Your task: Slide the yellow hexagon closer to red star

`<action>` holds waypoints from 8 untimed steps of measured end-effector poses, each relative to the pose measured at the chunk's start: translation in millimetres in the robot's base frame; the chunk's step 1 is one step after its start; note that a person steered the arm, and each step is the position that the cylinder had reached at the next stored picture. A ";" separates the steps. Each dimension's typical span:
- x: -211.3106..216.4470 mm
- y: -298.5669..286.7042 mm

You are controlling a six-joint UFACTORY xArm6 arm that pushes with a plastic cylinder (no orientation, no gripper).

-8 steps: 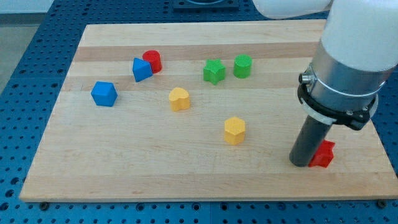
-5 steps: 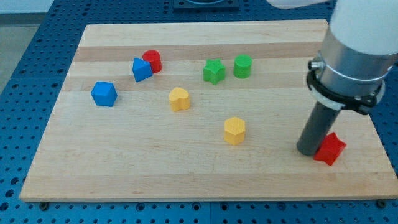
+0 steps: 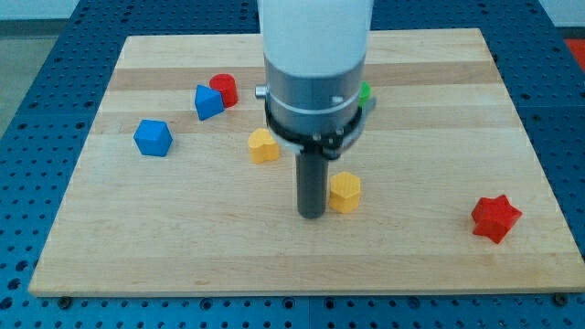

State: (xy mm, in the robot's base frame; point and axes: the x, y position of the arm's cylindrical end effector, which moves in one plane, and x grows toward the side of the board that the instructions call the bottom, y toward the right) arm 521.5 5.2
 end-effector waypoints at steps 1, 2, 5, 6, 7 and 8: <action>-19.2 7.6; -19.2 33.5; 15.8 68.0; 25.7 81.4; 25.7 106.8; 25.7 123.4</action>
